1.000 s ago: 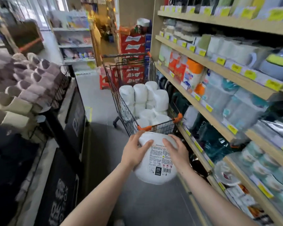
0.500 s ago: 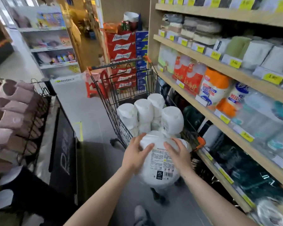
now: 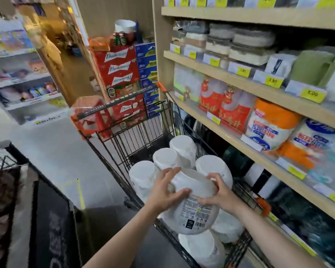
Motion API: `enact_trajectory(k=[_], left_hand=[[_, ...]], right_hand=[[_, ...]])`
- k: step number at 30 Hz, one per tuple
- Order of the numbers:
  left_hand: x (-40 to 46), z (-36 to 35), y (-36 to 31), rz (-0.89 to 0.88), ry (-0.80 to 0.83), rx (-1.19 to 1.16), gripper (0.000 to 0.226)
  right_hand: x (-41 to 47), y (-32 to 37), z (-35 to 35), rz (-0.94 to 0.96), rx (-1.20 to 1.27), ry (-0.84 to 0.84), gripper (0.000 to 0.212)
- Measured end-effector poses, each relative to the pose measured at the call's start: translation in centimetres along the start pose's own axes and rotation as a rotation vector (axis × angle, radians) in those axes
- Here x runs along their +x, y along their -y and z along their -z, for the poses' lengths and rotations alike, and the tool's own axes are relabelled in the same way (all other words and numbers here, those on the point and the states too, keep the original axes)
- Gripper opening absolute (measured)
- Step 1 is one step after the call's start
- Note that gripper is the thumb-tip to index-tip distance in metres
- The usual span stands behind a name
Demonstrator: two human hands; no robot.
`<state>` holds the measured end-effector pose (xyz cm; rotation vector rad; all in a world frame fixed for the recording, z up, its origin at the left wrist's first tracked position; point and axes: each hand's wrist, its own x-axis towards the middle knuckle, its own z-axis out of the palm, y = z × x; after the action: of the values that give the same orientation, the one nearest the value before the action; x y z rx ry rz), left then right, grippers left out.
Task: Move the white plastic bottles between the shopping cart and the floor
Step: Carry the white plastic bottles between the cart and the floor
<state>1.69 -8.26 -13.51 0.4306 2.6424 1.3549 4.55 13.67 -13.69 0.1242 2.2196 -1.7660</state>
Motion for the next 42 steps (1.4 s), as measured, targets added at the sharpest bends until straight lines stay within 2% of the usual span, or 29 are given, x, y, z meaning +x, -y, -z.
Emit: enact_trajectory(k=[3, 6, 11, 17, 22, 24, 27, 30, 32, 35, 38, 42], left_hand=[[4.9, 1.0, 2.2, -0.035, 0.157, -0.033, 0.083], [9.8, 1.7, 3.4, -0.116, 0.412, -0.009, 0.093], [15.5, 1.7, 3.9, -0.353, 0.616, 0.117, 0.102], [18.8, -1.7, 6.1, -0.494, 0.798, 0.141, 0.111], [18.9, -6.0, 9.7, -0.54, 0.856, 0.172, 0.095], [19.7, -6.8, 10.6, -0.521, 0.867, 0.177, 0.093], [20.8, -6.7, 12.4, -0.455, 0.906, 0.188, 0.105], [19.8, -6.5, 13.6, -0.434, 0.925, 0.192, 0.109], [19.0, -6.3, 13.6, -0.448, 0.918, 0.189, 0.105], [18.6, -6.3, 12.7, -0.517, 0.892, 0.196, 0.105], [18.3, -6.7, 11.9, -0.625, 0.871, 0.236, 0.106], [18.1, -6.8, 11.5, -0.596, 0.884, 0.234, 0.101]], right_hand=[[2.0, -0.2, -0.2, 0.001, -0.085, -0.101, 0.082], [3.5, -0.6, -1.0, -0.013, -0.186, -0.271, 0.078], [4.6, -1.7, -3.2, -0.041, -0.288, -0.537, 0.08], [5.1, -4.0, -6.2, -0.103, -0.422, -0.823, 0.077], [6.7, -8.4, -7.5, -0.134, -0.541, -0.729, 0.053], [7.4, -10.2, -7.8, -0.136, -0.531, -0.786, 0.056], [7.4, -10.8, -7.1, -0.183, -0.482, -0.839, 0.068], [6.9, -11.1, -5.9, -0.333, -0.412, -0.72, 0.098], [6.7, -11.2, -5.5, -0.367, -0.299, -0.633, 0.108], [7.0, -11.0, -5.5, -0.309, -0.153, -0.598, 0.106], [7.6, -11.0, -5.6, -0.258, -0.159, -0.586, 0.101], [7.6, -10.6, -5.4, -0.236, -0.237, -0.589, 0.093]])
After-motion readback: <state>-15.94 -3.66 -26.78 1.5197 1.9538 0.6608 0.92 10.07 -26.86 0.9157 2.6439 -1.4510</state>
